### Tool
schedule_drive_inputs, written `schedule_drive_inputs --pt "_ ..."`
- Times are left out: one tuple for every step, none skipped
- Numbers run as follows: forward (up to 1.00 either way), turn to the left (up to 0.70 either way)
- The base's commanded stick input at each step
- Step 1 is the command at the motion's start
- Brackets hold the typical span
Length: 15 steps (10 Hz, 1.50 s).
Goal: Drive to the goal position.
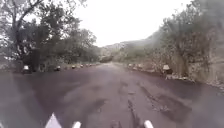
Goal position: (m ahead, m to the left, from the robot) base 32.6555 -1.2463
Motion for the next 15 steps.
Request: schedule_drive_inputs --pt "1.00 0.00" --pt "1.00 0.00" --pt "1.00 0.00" --pt "1.00 0.00" --pt "1.00 0.00" --pt "1.00 0.00" --pt "1.00 0.00" --pt "1.00 0.00" --pt "1.00 0.00" --pt "1.00 0.00" --pt "1.00 0.00" --pt "1.00 0.00" --pt "1.00 0.00" --pt "1.00 0.00" --pt "1.00 0.00"
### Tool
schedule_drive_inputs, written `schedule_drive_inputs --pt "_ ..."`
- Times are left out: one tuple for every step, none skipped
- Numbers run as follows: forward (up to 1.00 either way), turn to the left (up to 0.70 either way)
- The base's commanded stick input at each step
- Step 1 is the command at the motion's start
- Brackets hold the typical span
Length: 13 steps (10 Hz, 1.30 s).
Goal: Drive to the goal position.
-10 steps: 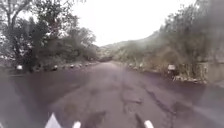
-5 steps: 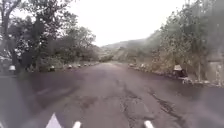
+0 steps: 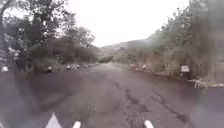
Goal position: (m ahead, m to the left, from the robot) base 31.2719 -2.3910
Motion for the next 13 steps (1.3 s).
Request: schedule_drive_inputs --pt "1.00 0.00" --pt "1.00 0.00" --pt "1.00 0.00" --pt "1.00 0.00" --pt "1.00 0.00" --pt "1.00 0.00" --pt "1.00 0.00" --pt "1.00 0.00" --pt "1.00 0.00" --pt "1.00 0.00" --pt "1.00 0.00" --pt "1.00 0.00" --pt "1.00 0.00"
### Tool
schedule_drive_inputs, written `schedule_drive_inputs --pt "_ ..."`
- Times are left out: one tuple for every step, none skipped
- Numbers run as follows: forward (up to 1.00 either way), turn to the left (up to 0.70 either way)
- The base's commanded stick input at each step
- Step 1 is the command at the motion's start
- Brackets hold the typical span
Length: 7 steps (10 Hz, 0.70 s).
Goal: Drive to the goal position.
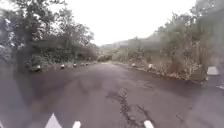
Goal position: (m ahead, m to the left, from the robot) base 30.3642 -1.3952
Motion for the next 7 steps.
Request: schedule_drive_inputs --pt "1.00 0.00" --pt "1.00 0.00" --pt "1.00 0.00" --pt "1.00 0.00" --pt "1.00 0.00" --pt "1.00 0.00" --pt "1.00 0.00"
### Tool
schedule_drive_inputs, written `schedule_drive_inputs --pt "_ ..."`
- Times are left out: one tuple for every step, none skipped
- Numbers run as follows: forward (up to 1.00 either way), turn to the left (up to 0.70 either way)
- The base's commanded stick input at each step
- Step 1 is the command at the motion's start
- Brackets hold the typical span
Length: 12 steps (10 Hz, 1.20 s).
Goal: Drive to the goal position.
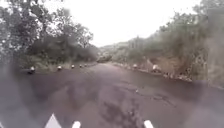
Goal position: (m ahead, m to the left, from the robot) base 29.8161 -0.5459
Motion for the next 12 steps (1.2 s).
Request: schedule_drive_inputs --pt "1.00 0.00" --pt "1.00 0.00" --pt "1.00 0.00" --pt "1.00 0.00" --pt "1.00 0.00" --pt "1.00 0.00" --pt "1.00 0.00" --pt "1.00 0.00" --pt "1.00 0.00" --pt "1.00 0.00" --pt "1.00 0.00" --pt "1.00 0.00"
